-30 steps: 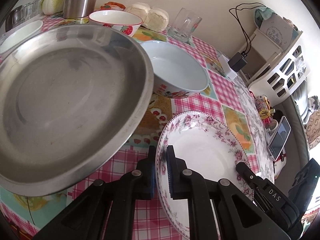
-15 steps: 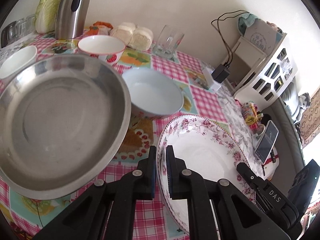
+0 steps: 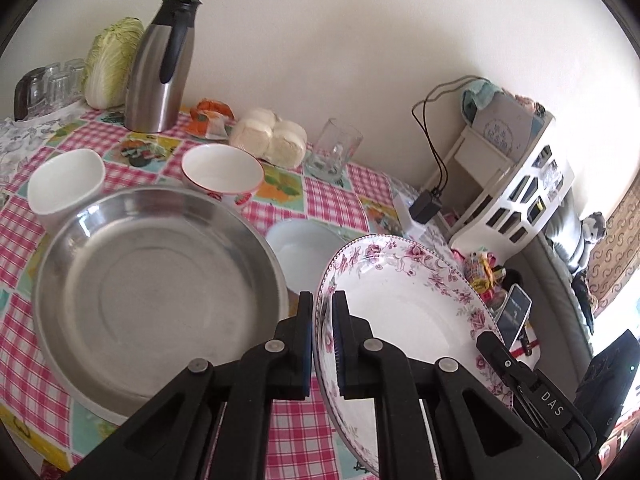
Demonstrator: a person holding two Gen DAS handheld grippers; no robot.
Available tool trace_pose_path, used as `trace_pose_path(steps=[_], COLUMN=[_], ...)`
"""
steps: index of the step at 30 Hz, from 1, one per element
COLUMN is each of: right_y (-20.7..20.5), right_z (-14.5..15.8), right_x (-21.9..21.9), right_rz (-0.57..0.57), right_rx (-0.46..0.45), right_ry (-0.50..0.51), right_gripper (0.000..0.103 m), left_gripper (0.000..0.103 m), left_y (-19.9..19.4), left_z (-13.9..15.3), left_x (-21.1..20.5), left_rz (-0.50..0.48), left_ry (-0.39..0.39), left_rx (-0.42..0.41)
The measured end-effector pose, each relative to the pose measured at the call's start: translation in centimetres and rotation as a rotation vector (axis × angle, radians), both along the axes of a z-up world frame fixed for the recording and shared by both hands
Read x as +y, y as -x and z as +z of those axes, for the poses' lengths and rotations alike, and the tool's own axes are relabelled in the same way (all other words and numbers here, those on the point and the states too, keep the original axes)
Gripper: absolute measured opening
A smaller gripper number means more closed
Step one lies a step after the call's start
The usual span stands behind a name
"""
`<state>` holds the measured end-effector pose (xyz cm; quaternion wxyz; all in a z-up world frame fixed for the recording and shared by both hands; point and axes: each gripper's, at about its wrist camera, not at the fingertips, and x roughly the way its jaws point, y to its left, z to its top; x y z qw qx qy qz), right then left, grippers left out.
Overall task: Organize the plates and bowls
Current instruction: 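Carry the floral plate over the steel basin with both grippers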
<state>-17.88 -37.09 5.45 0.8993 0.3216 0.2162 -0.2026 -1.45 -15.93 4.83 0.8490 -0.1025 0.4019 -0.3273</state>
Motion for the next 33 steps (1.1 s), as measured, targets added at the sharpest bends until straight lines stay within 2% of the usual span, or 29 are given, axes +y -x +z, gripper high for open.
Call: trace_pose_path(steps=[5, 24, 33], right_y=[-2.1, -10.6, -13.7], right_z=[0.8, 0.4, 0.4], right_x=[2.1, 10.2, 13.4], right_rz=[0.046, 0.193, 0.261], right_rx=[-0.005, 0.045, 0.049], right_ry=[0.017, 0.046, 0.053], right_gripper=[0.011, 0.011, 0.011], left_gripper=[0.009, 0.01, 0.01], left_y=[-1.7, -7.7, -9.1], left_z=[0.1, -1.7, -1.6], left_x=[2.8, 12.6, 16.3], left_rz=[0.052, 0.221, 0.287], left_ry=[0.024, 0.118, 0.143], left_rx=[0.02, 0.12, 0.112])
